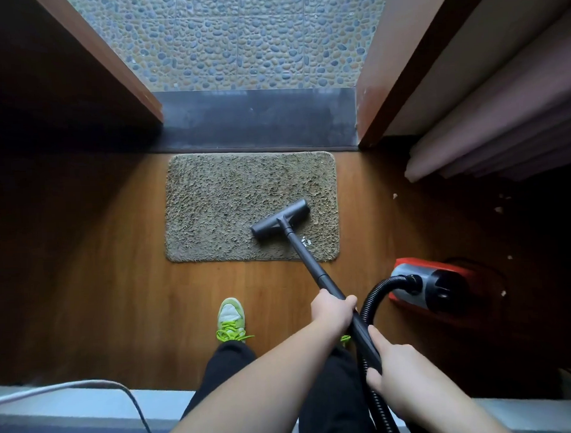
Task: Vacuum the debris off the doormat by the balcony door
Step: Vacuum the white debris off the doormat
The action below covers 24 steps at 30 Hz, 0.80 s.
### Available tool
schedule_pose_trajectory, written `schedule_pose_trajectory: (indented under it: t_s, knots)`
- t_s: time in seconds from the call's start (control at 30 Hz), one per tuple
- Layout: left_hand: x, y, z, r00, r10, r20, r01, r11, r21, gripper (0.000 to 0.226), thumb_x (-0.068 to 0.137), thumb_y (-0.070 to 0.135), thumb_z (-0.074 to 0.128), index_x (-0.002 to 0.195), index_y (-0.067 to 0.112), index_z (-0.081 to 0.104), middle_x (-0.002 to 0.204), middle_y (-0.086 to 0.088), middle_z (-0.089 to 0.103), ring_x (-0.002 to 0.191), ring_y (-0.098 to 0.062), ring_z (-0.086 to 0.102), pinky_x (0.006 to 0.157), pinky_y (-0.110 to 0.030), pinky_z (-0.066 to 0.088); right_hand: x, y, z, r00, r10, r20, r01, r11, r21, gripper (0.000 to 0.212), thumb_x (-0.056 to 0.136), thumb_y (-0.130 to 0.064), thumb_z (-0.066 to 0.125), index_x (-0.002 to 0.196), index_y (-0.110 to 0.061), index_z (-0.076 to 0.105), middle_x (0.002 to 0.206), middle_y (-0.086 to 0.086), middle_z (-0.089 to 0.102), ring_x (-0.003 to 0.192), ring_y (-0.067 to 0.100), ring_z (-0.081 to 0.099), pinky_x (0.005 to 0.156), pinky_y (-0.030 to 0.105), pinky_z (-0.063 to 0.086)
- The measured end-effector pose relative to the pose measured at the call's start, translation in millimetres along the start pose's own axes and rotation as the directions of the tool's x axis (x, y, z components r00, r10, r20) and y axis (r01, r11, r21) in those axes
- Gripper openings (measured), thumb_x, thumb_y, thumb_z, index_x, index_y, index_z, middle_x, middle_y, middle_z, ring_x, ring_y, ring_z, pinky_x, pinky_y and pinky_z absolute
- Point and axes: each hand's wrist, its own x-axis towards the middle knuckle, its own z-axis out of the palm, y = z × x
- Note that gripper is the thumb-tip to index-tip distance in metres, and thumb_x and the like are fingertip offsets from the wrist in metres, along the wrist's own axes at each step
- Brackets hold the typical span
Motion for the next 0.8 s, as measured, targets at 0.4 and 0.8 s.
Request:
schedule_pose_trajectory:
  t_s: [0.4, 0.8]
  knots:
    - [-11.3, -10.5, 2.7, 0.999, 0.017, 0.030, -0.018, 0.999, 0.043, 0.033, 0.082, 0.038, 0.063, 0.104, 0.017, 0.050, 0.104, -0.003, 0.063, 0.087, -0.023, 0.064, 0.077, -0.033, 0.057, -16.5, -0.7, 11.3, 0.998, 0.056, 0.042, -0.060, 0.993, 0.105, 0.069, 0.096, -0.034, 0.042, 0.154, -0.032, 0.005, 0.131, 0.003, 0.055, 0.112, 0.019, 0.058, 0.086, 0.025, 0.045]
    - [-7.1, -10.6, -12.1, 0.998, -0.003, 0.055, 0.000, 0.999, 0.052, 0.034, 0.076, 0.034, 0.069, 0.100, 0.013, 0.056, 0.100, -0.011, 0.066, 0.087, -0.030, 0.068, 0.073, -0.044, 0.061, -11.2, -11.7, 22.1, 0.996, 0.067, 0.051, -0.075, 0.980, 0.185, 0.068, 0.094, -0.030, 0.043, 0.153, -0.029, 0.010, 0.136, 0.009, 0.050, 0.115, 0.028, 0.054, 0.082, 0.032, 0.045]
